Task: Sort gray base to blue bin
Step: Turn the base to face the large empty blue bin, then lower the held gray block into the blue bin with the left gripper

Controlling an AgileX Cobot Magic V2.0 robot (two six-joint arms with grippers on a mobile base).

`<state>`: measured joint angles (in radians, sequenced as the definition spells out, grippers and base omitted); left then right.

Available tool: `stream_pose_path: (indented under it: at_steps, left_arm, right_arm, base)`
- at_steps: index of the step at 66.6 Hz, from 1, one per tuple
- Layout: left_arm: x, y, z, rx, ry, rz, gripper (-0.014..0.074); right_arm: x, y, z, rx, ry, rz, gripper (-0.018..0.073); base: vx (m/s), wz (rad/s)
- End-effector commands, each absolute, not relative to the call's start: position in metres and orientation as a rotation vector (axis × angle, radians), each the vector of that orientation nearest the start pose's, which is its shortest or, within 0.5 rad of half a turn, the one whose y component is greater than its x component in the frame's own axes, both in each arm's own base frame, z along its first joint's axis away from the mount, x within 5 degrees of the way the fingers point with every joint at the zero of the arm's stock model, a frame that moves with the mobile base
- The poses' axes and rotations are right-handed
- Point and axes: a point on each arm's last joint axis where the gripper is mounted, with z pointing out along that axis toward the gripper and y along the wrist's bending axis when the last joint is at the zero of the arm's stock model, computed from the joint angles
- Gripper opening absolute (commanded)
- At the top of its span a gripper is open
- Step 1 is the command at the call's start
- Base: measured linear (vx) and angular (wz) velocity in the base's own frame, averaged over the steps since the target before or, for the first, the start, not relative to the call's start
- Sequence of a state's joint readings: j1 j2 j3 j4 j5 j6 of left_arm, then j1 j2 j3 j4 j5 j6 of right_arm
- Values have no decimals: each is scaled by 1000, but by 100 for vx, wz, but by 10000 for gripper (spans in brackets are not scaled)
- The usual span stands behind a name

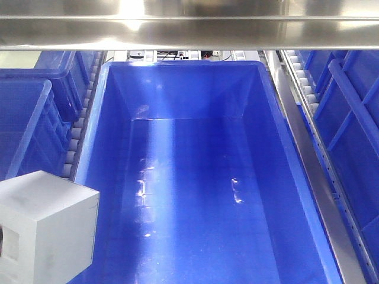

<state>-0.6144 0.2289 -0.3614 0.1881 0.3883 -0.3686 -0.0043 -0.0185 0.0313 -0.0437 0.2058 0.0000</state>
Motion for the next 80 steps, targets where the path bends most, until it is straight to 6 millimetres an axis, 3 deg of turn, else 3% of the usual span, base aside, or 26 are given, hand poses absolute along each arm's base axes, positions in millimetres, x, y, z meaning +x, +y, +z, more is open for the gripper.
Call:
stream_pose_path:
  at_steps: [1,62,71,80]
  left_arm:
    - [55,-33,305,306,1613,-586,-7]
    - [56,-35,308,293,1583,-614,-7]
    - [68,-46,318,299,1552,-642,-3]
    - [97,-67,332,310,1638,-635,1]
  right_arm:
    - [56,-1,191,-43,1621,-59,-5]
    - [56,-1,191,-43,1620,-59,-5]
    - [56,-1,191,-43,1620,-59,-5]
    - [56,-1,191,-43,1620,-59,-5]
  base:
    - [0,0]
    - [0,0]
    - [0,0]
    - [0,0]
